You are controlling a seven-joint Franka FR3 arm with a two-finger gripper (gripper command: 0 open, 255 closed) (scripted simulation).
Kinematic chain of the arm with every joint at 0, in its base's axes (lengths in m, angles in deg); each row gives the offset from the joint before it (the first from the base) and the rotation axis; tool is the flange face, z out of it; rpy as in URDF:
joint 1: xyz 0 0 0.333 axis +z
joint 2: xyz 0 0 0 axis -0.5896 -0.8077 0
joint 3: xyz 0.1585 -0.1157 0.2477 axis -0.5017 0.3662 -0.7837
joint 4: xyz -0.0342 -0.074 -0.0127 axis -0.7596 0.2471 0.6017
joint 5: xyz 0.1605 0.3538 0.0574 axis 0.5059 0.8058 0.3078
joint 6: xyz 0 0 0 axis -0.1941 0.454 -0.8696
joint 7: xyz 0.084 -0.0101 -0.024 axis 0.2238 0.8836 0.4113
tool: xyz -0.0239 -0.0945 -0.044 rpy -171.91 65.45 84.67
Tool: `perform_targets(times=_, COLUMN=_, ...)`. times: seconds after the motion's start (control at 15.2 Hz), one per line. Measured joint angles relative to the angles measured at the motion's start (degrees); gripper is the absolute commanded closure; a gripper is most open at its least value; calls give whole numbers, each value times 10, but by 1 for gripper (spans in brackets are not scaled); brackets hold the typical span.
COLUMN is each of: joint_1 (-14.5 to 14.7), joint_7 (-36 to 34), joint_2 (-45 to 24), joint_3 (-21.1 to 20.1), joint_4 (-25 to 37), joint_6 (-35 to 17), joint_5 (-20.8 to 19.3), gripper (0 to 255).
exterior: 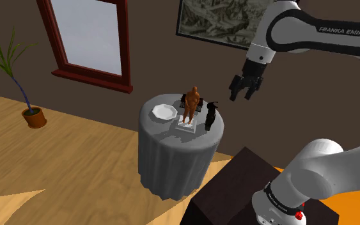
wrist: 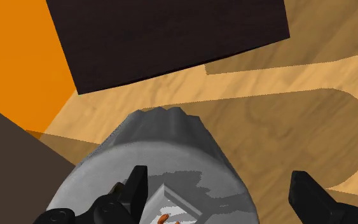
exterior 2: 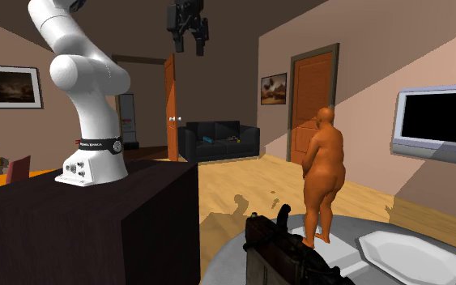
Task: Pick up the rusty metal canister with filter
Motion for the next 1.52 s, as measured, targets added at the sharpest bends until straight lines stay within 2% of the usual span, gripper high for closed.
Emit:
perform_targets(times=0.33, joint_1=-18, joint_7=1, joint_2=-71, joint_3=18, joint_4=-17, joint_6=-88, joint_5=-12, gripper=0)
perform_targets(times=0.66, joint_1=-30, joint_7=-5, joint_2=-165, joint_3=33, joint_4=-6, joint_6=-171, joint_5=-14, gripper=0)
perform_targets(times=1.06, joint_1=-44, joint_7=-1, joint_2=-293, joint_3=56, joint_4=30, joint_6=-263, joint_5=-8, gripper=0)
perform_targets(times=1.52, joint_1=-62, joint_7=2, joint_2=-424, joint_3=76, joint_4=86, joint_6=-336, joint_5=14, gripper=0)
